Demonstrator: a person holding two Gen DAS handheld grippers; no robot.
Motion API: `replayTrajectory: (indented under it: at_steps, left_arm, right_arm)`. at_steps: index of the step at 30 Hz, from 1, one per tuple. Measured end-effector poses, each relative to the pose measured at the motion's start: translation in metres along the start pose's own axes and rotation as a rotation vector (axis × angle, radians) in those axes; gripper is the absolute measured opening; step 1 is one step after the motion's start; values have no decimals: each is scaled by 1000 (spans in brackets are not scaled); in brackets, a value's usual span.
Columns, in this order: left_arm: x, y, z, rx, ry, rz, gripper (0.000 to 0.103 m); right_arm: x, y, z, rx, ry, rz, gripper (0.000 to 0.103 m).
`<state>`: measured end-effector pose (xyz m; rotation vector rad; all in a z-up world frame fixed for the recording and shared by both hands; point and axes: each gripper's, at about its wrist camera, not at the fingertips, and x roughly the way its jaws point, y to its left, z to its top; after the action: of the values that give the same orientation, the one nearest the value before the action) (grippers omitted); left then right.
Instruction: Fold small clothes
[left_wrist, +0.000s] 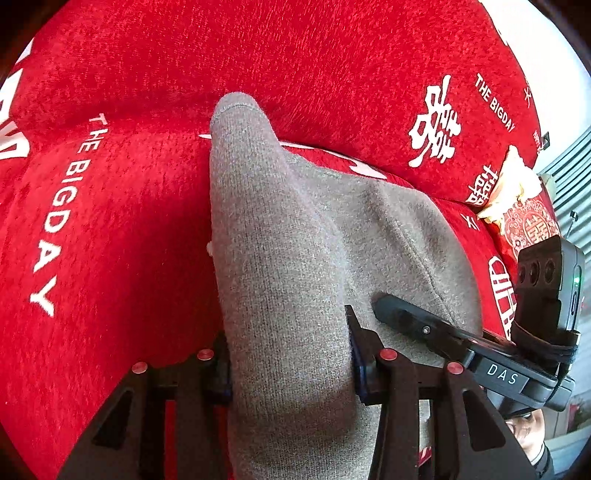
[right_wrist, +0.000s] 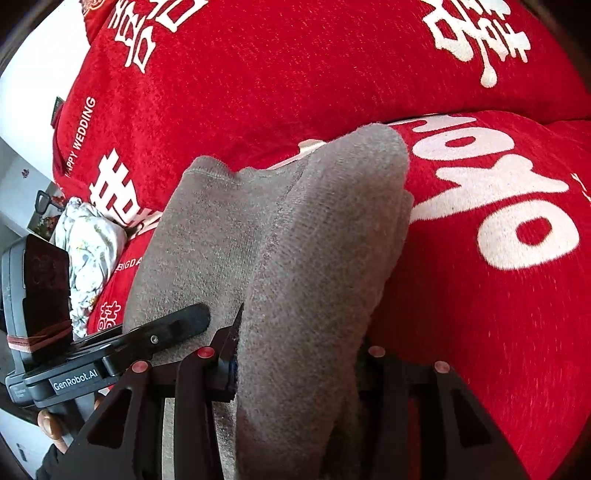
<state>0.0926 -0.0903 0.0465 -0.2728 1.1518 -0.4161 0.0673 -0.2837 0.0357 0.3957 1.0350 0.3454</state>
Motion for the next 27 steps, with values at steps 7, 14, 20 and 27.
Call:
replayTrajectory:
  at_steps: [7, 14, 20, 27]
  left_arm:
    - [-13, 3, -15, 7, -13, 7, 47]
    - [-23, 6, -27, 16, -23, 23, 47]
    - [-33, 14, -40, 13, -31, 21, 47]
    - [-45, 18, -56, 12, -47, 19, 47]
  right_arm:
    - [-5, 12, -12, -16, -2, -14, 44]
    - [-6, 24, -24, -30, 8, -19, 44]
    - [-9, 33, -34, -52, 10, -25, 44]
    - [-14, 45, -48, -67, 8, -26, 44]
